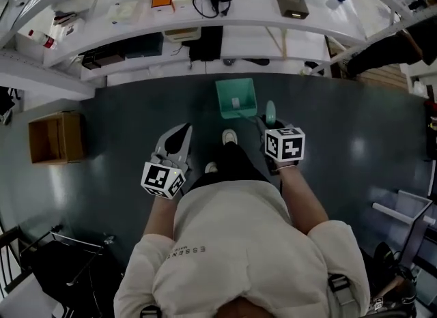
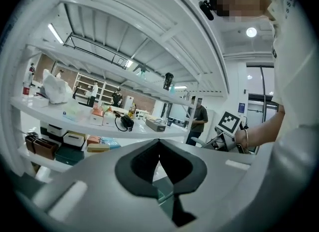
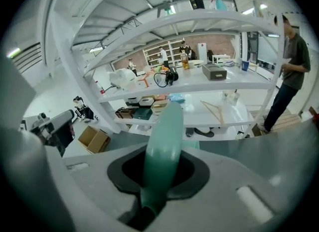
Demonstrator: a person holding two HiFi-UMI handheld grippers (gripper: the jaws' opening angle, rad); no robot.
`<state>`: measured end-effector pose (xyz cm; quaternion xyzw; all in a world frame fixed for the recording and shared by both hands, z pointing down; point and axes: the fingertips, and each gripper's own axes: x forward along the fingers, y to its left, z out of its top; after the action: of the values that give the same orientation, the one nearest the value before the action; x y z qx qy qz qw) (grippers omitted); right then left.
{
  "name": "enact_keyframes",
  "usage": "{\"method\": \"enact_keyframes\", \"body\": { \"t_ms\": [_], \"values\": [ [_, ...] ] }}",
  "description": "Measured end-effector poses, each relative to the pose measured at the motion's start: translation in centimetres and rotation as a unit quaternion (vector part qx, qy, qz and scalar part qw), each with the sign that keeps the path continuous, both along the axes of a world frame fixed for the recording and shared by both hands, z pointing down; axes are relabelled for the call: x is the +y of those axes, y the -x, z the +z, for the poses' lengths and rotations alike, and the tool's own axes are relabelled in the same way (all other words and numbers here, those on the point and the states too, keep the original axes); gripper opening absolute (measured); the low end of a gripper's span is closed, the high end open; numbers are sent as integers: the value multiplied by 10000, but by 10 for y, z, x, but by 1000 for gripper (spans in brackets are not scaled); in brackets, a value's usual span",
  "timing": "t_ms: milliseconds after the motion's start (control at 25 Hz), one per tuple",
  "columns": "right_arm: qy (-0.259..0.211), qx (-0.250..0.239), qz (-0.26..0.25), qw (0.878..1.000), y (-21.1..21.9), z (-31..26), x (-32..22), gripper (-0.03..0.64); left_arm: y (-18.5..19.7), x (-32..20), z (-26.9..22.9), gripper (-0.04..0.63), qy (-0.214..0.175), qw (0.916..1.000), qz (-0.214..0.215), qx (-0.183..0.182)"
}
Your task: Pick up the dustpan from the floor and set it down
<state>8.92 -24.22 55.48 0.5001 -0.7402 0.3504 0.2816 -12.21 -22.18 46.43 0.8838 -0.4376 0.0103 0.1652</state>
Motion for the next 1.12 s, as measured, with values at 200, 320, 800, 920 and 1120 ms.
{"method": "enact_keyframes", "body": {
  "t_ms": [200, 320, 800, 920, 1120],
  "values": [
    [-134, -81, 111, 9998, 2, -18, 34, 61, 14, 25, -8, 12, -96, 9999, -58, 43],
    [-152, -78, 146, 9997, 7, -17, 45, 61, 22, 34, -8, 12, -98, 9999, -70, 62],
    [134, 181, 9, 9997, 11, 11, 61, 62, 29, 45, 1, 12, 70, 9998, -106, 147],
    [206, 183, 30, 9996, 8, 16, 42, 63, 19, 31, 6, 12, 107, 9999, 64, 25],
    [356, 119, -20, 9993, 6, 33, -2, 63, 6, -9, 13, 12, 156, 9999, 16, -27]
  ]
}}
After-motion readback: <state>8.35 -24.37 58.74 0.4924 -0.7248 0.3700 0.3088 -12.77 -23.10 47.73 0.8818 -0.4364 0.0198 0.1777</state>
